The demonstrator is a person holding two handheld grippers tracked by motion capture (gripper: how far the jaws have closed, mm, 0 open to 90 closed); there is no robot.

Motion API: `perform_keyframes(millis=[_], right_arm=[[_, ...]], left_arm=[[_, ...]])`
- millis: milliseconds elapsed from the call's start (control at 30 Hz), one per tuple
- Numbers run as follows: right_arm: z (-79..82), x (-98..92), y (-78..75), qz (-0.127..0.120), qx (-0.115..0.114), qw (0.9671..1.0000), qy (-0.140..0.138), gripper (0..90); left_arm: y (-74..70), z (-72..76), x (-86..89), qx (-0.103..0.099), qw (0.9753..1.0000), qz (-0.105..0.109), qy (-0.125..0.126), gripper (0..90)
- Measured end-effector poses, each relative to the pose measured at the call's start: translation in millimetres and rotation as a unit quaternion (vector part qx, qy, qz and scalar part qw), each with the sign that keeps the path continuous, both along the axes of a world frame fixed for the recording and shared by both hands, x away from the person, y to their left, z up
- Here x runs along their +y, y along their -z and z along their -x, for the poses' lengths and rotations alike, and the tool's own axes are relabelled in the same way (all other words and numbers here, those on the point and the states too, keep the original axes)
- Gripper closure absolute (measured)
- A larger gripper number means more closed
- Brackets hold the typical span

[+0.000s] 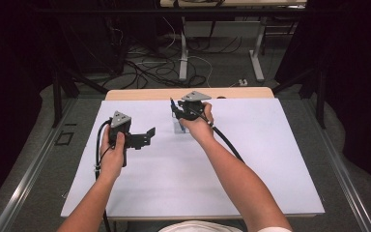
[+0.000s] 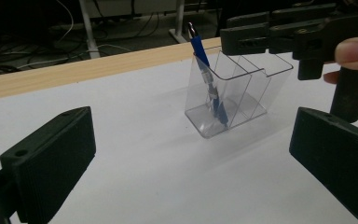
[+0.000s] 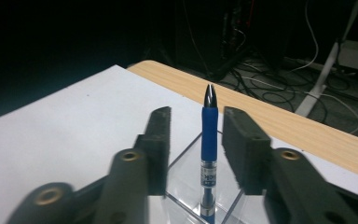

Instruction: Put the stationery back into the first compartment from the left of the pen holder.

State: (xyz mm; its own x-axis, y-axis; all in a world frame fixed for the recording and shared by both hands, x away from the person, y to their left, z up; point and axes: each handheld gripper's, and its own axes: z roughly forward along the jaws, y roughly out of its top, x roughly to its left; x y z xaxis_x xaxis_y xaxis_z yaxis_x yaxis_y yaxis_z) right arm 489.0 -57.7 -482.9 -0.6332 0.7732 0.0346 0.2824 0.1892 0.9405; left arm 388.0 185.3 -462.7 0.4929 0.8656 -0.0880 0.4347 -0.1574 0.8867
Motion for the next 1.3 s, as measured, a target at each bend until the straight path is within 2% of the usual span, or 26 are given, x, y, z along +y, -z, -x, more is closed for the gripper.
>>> perform_keyframes(millis=[167,267,300,333,367,433,467,500,533,700,900,967,1100,1300], right_arm=[[3.6,-5.0,-9.5,-0.012,-0.002,0.9999,-0.009,53.9],[6.4,-7.7,-14.1,-0.028,0.007,0.9995,-0.01,43.4],[8.0,-8.9,-15.4,-0.031,0.017,0.9994,0.002,32.6],[9.3,-9.8,-16.1,-0.029,0.018,0.9992,0.019,32.0],[11.2,-11.2,-16.2,-0.016,0.015,0.9996,0.016,35.7],[14.0,-14.1,-18.1,0.001,0.022,0.9998,0.005,31.3],[15.0,-14.9,-18.0,-0.001,0.013,0.9999,0.003,30.1],[17.0,-16.6,-19.6,0.007,0.018,0.9998,-0.001,27.7],[18.1,-17.7,-20.0,0.003,0.012,0.9999,-0.005,24.8],[27.6,-25.7,-26.9,-0.003,0.013,0.9998,-0.012,16.4],[39.6,-41.0,-35.8,-0.007,0.008,0.9997,-0.02,13.9],[42.4,-47.6,-38.8,-0.001,0.002,0.9997,-0.026,11.2],[51.0,-60.4,-43.2,-0.012,0.0,0.9997,-0.023,7.8],[63.8,-83.3,-45.7,-0.003,-0.001,0.9998,-0.019,5.7]], left_arm=[[0.2,-0.2,1.2,0.002,1.0,0.002,-0.003,0.3],[0.2,-0.4,2.1,0.002,1.0,0.0,-0.003,0.3],[0.2,-0.5,2.4,0.002,1.0,0.0,-0.003,0.3],[0.3,-0.5,2.6,0.003,1.0,0.0,-0.003,0.3],[0.4,-0.5,2.7,0.004,1.0,0.001,-0.003,0.3],[0.3,-0.5,3.0,0.003,1.0,0.001,-0.003,0.3],[0.3,-0.4,3.2,0.003,1.0,0.001,-0.004,0.3],[0.3,-0.4,3.5,0.003,1.0,0.002,-0.004,0.3],[0.3,-0.4,3.8,0.003,1.0,0.003,-0.005,0.3],[0.1,-0.4,5.5,0.005,1.0,0.005,-0.006,0.3],[0.2,-0.3,8.1,0.006,0.9999,0.008,-0.009,0.3],[0.2,0.0,8.8,0.007,0.9999,0.01,-0.011,0.3],[0.2,0.4,11.6,0.007,0.9997,0.015,-0.015,0.3],[0.1,0.9,17.7,0.007,0.9997,0.013,-0.021,0.3]])
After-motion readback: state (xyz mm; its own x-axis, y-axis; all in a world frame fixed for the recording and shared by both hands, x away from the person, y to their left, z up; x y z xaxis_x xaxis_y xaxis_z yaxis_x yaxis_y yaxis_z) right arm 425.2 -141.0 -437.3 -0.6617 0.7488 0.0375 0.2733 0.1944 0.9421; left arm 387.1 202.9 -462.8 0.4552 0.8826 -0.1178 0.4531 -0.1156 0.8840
